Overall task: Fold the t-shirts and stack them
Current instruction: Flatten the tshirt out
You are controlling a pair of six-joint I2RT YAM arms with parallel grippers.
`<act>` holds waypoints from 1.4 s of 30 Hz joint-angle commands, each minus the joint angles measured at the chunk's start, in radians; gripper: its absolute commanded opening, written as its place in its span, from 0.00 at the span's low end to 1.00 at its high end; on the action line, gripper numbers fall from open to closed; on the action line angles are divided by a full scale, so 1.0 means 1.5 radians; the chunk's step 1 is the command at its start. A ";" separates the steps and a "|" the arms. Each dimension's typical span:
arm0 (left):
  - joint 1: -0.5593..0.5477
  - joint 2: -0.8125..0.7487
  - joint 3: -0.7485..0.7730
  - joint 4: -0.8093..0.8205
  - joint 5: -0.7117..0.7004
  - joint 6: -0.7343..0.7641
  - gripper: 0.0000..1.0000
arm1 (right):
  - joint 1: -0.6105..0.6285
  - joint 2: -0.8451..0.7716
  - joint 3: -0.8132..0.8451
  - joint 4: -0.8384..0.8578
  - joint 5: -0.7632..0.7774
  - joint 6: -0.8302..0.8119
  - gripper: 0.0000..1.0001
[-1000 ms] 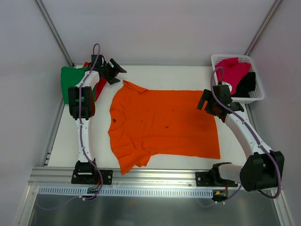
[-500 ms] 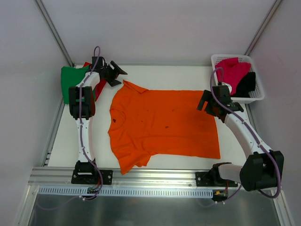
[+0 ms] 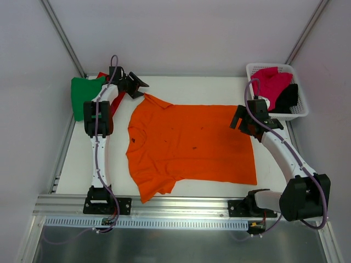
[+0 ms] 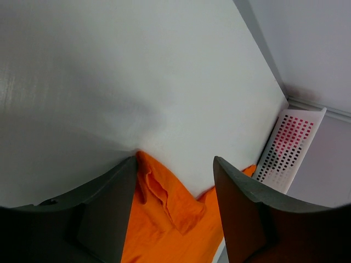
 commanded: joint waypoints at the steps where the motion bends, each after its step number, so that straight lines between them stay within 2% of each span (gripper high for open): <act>1: -0.004 0.012 0.026 0.014 0.009 -0.017 0.57 | 0.003 -0.003 -0.003 0.016 0.011 -0.003 0.95; 6: -0.004 0.015 0.018 0.016 0.012 -0.020 0.46 | 0.002 -0.002 -0.002 0.016 0.013 -0.005 0.92; 12: -0.004 0.008 0.008 0.016 0.009 -0.013 0.20 | 0.003 -0.001 -0.003 0.015 0.014 -0.005 0.90; 13: -0.004 0.007 0.007 0.016 0.008 -0.012 0.10 | 0.003 -0.001 -0.003 0.016 0.015 -0.006 0.89; 16: -0.004 -0.003 0.001 0.015 0.002 -0.008 0.00 | 0.003 -0.001 -0.003 0.015 0.014 -0.005 0.89; 27: -0.001 -0.026 -0.008 0.016 0.007 0.000 0.00 | 0.003 -0.004 -0.002 0.013 0.016 -0.006 0.88; 30: -0.002 -0.050 -0.020 0.016 0.014 0.004 0.00 | 0.003 -0.006 -0.002 0.013 0.016 -0.006 0.89; 34: -0.008 -0.121 -0.053 0.015 -0.026 0.051 0.00 | 0.003 -0.003 0.000 0.014 0.015 -0.007 0.88; 42: -0.008 -0.159 -0.059 0.016 -0.032 0.065 0.00 | 0.004 0.005 -0.001 0.017 0.013 -0.003 0.88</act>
